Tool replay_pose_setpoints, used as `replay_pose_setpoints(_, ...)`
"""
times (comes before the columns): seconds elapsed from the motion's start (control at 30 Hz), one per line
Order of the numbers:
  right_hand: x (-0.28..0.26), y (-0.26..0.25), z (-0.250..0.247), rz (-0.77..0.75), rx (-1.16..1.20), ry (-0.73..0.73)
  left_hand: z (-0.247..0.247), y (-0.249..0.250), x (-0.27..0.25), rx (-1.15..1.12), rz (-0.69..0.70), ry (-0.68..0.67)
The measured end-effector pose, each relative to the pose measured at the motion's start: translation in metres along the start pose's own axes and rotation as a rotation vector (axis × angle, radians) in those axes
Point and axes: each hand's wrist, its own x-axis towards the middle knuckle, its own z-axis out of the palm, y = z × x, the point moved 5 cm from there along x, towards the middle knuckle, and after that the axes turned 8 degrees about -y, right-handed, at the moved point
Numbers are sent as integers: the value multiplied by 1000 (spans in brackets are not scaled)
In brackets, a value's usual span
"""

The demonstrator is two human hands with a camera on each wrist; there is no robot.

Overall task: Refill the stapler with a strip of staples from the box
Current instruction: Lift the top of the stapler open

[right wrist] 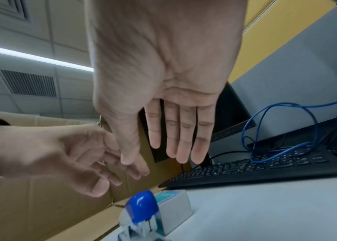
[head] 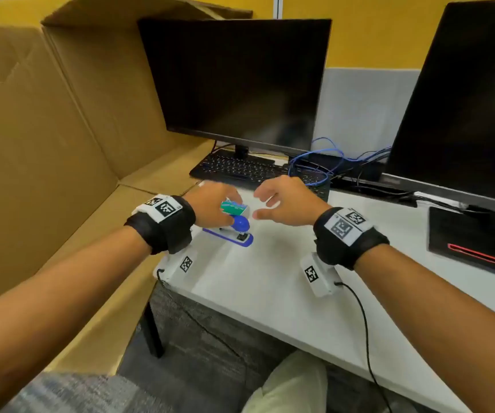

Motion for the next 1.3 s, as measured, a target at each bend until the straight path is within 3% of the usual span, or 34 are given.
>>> replay_pose_setpoints(0.17,18,-9,33,-8,-74,-74,21,-11,-4,59,1,-61)
replay_pose_setpoints(0.53,14,7,50,34,-37,-31,33,9,8,165,60,45)
replay_pose_setpoints(0.73,-13,33,36,89,10,63,29,42,21,21,150,63)
replay_pose_setpoints(0.9,-39,55,23,125,67,56,27,61,27,-147,192,72)
replay_pose_setpoints(1.3,-62,72,2,144,-136,-48,32,40,25,-726,225,-69)
